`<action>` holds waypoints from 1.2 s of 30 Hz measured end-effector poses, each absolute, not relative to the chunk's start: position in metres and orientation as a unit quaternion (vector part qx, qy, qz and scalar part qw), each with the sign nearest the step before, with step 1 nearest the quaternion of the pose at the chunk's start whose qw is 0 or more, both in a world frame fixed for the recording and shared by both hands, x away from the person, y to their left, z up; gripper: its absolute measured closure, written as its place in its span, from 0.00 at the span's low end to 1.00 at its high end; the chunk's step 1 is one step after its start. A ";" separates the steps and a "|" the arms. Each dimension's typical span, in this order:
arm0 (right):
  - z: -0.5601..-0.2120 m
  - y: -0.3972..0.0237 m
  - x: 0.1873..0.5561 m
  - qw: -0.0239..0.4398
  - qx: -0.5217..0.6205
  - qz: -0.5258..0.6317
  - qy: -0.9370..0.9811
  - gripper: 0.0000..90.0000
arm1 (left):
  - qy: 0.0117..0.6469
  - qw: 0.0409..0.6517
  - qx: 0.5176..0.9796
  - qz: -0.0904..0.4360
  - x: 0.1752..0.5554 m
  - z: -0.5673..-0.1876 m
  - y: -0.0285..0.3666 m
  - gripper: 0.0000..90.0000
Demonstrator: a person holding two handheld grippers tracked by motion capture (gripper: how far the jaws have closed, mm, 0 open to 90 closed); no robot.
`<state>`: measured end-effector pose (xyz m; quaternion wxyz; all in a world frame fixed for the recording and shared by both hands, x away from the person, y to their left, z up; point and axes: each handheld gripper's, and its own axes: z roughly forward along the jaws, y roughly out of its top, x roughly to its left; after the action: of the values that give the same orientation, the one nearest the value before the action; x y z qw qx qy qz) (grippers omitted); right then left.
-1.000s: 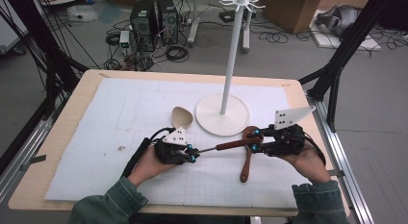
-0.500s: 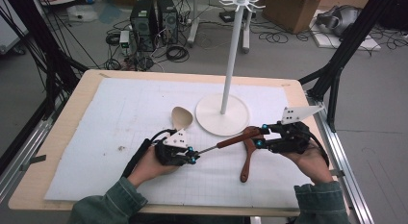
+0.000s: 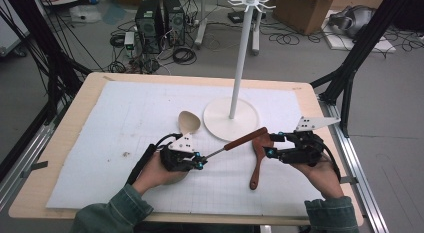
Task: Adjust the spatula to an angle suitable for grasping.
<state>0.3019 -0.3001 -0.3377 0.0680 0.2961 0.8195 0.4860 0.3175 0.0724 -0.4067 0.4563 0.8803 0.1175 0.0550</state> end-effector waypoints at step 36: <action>-0.349 -0.239 0.307 0.053 0.348 0.507 0.787 0.41 | 0.135 0.455 0.880 0.033 0.321 -0.408 0.071 0.89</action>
<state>0.3073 -0.2389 -0.3487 0.0530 0.3477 0.7868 0.5073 0.3208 0.0710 -0.4081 0.4552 0.8795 0.1346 0.0331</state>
